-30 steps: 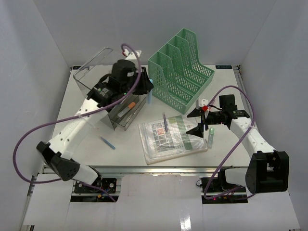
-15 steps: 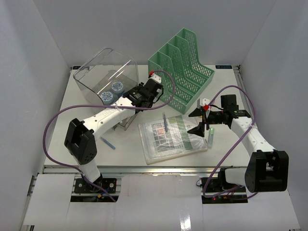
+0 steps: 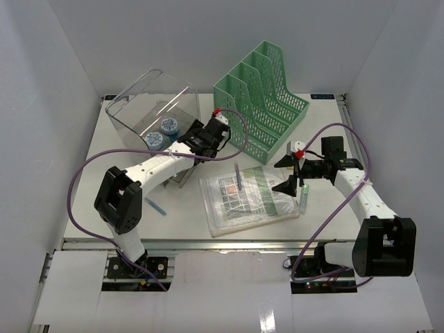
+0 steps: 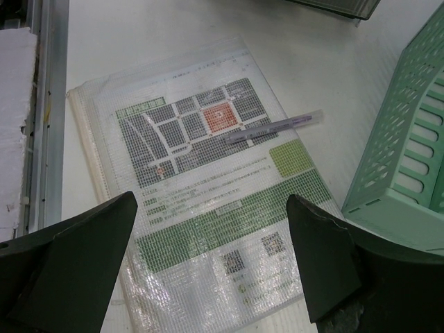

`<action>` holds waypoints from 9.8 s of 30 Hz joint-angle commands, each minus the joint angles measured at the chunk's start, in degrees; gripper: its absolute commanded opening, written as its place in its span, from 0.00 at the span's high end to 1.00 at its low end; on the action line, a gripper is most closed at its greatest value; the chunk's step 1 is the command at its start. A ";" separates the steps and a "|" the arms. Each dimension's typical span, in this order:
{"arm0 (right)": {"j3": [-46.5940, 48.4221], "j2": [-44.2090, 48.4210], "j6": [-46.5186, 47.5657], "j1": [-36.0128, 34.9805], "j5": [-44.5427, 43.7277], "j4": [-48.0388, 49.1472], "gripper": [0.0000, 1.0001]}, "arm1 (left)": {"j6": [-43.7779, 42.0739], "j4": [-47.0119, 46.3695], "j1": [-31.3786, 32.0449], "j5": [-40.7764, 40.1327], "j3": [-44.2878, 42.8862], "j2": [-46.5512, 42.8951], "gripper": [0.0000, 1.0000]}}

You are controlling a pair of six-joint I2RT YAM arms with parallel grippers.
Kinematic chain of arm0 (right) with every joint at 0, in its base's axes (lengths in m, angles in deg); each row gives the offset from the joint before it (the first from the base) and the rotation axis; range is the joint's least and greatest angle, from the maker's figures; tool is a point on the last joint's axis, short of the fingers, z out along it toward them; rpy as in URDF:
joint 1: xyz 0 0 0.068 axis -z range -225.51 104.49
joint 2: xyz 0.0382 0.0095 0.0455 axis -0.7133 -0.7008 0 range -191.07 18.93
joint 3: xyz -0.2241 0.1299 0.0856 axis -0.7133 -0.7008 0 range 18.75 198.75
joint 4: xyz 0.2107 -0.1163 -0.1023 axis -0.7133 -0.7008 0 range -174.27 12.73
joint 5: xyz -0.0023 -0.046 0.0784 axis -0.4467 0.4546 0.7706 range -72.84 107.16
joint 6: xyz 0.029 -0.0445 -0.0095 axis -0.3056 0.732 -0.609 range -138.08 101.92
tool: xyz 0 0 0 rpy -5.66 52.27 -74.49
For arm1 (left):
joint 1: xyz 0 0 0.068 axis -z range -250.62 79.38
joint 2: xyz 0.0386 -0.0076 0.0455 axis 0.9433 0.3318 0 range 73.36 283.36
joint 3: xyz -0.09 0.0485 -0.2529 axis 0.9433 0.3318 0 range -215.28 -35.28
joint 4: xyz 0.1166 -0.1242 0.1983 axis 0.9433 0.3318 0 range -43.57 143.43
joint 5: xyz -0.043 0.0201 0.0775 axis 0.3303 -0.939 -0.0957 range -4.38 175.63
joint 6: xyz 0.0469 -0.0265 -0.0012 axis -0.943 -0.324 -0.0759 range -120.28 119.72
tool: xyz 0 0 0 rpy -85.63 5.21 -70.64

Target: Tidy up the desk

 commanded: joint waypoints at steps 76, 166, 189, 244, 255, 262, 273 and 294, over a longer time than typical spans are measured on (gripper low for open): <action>12.39 -1.74 -3.86 -28.06 -44.50 8.90 0.91 | 40.22 -2.56 0.44 40.39 25.61 -75.90 0.02; 34.44 -41.89 22.47 1.01 -55.10 -20.27 0.19 | 50.24 -3.53 0.53 38.89 42.69 -88.67 0.02; 26.18 -37.67 22.41 -1.20 -57.35 -18.27 0.79 | 51.82 -3.45 0.53 39.08 43.06 -89.10 0.02; 33.80 -13.64 1.78 -32.06 -21.20 -13.09 0.60 | 37.63 -4.28 0.50 45.25 35.49 -61.87 0.29; 1.11 9.69 -16.20 -8.34 -1.66 10.63 0.81 | 17.31 -5.71 2.18 33.12 15.12 -18.78 0.73; -2.02 9.87 -13.90 -5.73 -0.55 10.50 0.80 | 7.37 -5.46 2.45 20.88 7.80 -2.12 0.86; -2.83 11.93 -13.74 -5.45 0.44 10.59 0.80 | 2.38 -5.46 -0.86 4.91 1.57 8.35 0.36; -3.10 11.99 -13.65 -4.61 -0.09 10.50 0.80 | 4.03 -6.47 -4.69 7.28 1.51 6.87 0.28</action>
